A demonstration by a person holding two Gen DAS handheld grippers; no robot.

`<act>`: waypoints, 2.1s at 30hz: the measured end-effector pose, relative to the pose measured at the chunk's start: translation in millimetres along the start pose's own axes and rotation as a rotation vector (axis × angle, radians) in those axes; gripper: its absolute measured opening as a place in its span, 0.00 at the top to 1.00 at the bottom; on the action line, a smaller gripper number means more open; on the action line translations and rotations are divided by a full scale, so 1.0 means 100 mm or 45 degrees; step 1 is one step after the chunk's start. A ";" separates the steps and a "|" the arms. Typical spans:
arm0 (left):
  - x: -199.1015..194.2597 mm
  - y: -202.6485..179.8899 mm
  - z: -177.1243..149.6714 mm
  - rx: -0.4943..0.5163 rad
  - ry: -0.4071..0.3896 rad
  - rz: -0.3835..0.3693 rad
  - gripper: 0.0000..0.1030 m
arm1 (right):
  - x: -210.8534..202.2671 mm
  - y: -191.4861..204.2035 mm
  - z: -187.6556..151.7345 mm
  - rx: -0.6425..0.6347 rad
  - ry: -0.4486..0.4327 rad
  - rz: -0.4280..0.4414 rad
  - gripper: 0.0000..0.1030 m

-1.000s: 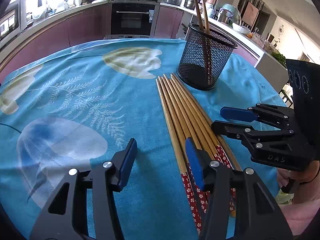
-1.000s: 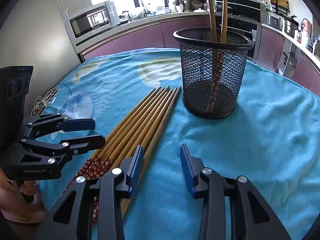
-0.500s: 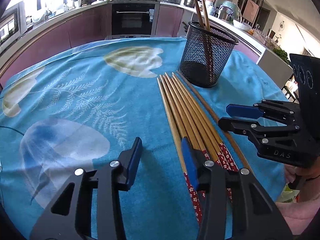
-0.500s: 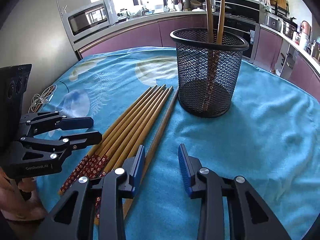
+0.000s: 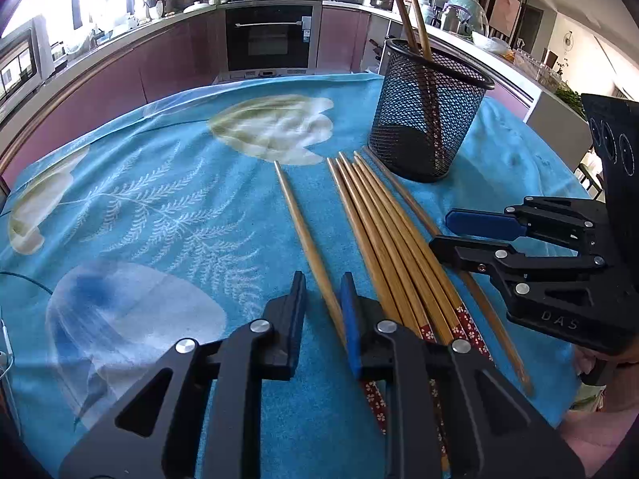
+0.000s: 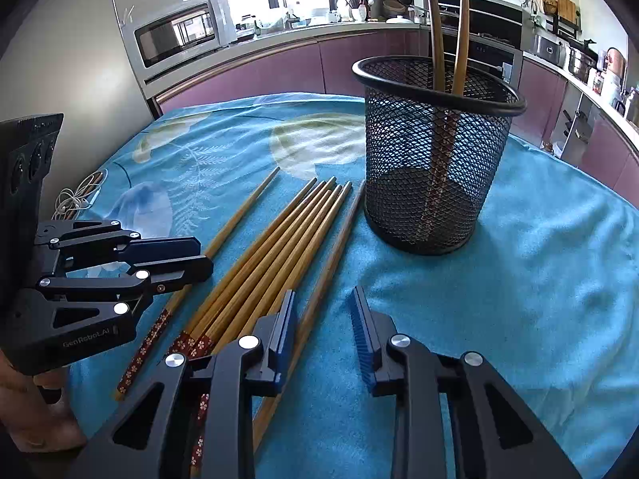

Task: Organize utensils
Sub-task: 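Close the left tool on a chopstick while the right tool closes on another chopstick, then lift both held chopsticks upright and carry them toward the mesh cup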

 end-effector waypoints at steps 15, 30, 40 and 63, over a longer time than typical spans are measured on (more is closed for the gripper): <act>0.12 0.00 0.13 -0.017 0.018 -0.002 0.87 | 0.07 -0.08 0.10 0.051 -0.003 0.030 0.89; 0.04 0.06 0.05 -0.104 0.019 -0.037 0.93 | -0.12 -0.06 0.01 0.044 -0.013 0.107 0.94; 0.01 0.01 -0.02 -0.058 0.014 -0.029 0.88 | -0.02 -0.05 -0.02 0.014 0.025 0.076 0.92; -0.25 0.01 0.09 -0.074 -0.059 -0.054 0.93 | -0.51 -0.01 0.06 -0.017 -0.180 0.161 0.94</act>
Point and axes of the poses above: each gripper's, at about its wrist camera, not at the fingertips, and x roughly the way its jaws point, y to its left, z to its top, the point moved 1 cm from there along x, roughly the way its jaws point, and after that the axes turned 12 degrees about z, right-handed, at the moved point
